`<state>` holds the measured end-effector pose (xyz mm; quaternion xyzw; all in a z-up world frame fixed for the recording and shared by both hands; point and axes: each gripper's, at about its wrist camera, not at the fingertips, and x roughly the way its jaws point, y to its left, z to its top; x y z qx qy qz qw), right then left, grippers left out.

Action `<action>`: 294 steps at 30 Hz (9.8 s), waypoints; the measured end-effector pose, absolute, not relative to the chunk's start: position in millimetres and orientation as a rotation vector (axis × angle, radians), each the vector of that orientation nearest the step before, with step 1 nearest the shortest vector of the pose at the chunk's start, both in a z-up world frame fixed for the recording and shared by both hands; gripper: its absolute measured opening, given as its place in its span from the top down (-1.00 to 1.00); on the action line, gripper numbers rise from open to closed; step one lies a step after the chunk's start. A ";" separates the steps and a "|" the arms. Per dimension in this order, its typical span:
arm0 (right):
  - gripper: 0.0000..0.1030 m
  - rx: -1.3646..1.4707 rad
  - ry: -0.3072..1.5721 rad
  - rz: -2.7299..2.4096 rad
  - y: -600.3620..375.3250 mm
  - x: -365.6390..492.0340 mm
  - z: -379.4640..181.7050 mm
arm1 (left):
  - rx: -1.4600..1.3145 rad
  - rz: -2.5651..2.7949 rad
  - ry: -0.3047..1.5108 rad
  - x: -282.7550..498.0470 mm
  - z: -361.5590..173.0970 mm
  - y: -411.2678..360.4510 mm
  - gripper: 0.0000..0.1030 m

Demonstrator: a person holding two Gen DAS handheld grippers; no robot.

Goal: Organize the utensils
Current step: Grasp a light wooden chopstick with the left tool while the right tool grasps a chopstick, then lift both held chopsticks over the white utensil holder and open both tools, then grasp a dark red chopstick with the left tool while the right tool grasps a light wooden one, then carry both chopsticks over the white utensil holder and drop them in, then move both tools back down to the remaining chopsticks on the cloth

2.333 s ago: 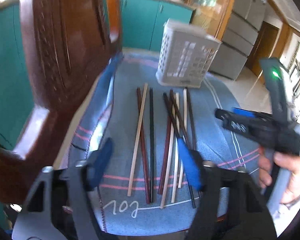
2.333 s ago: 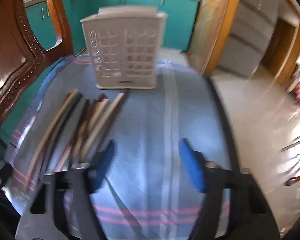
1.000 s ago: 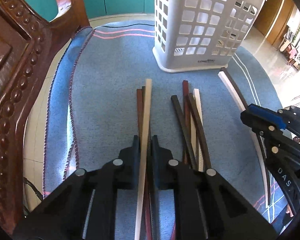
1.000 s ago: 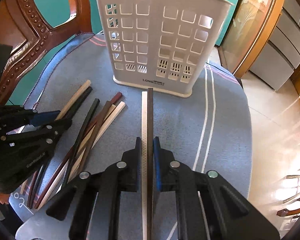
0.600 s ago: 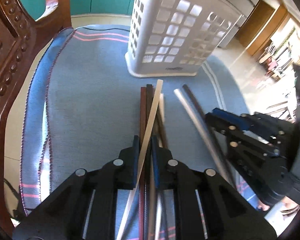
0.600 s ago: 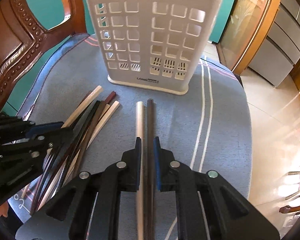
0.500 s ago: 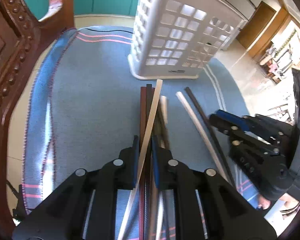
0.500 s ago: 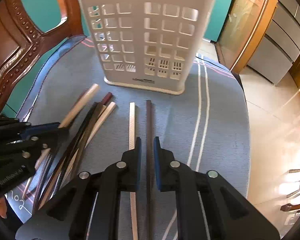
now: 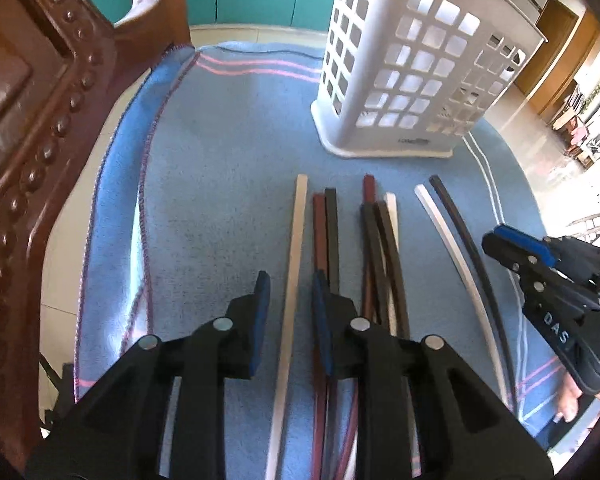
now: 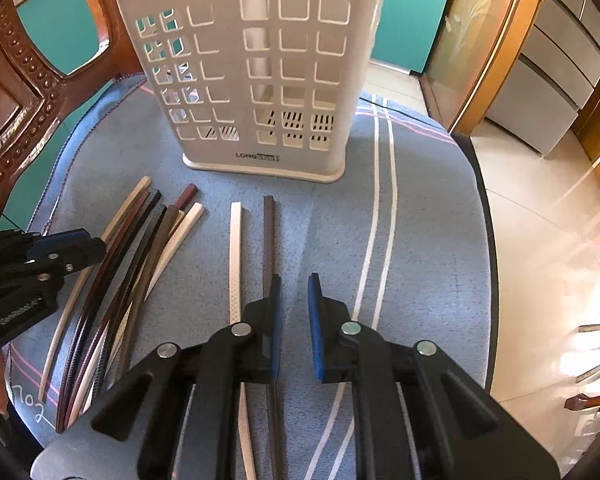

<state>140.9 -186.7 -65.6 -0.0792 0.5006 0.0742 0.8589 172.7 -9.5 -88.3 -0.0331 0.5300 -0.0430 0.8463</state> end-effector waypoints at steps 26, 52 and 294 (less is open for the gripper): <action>0.70 -0.150 1.054 0.216 -180.6 162.1 -91.5 | 0.075 -0.024 1.080 187.9 -89.3 -35.5 0.71; 0.87 0.162 0.451 0.363 -280.4 51.5 160.5 | -0.154 -0.174 0.301 59.3 202.5 -26.0 0.87; 0.75 -0.094 1.104 0.197 -217.8 138.0 -70.9 | -0.001 0.003 1.041 133.5 -50.7 -39.8 -0.24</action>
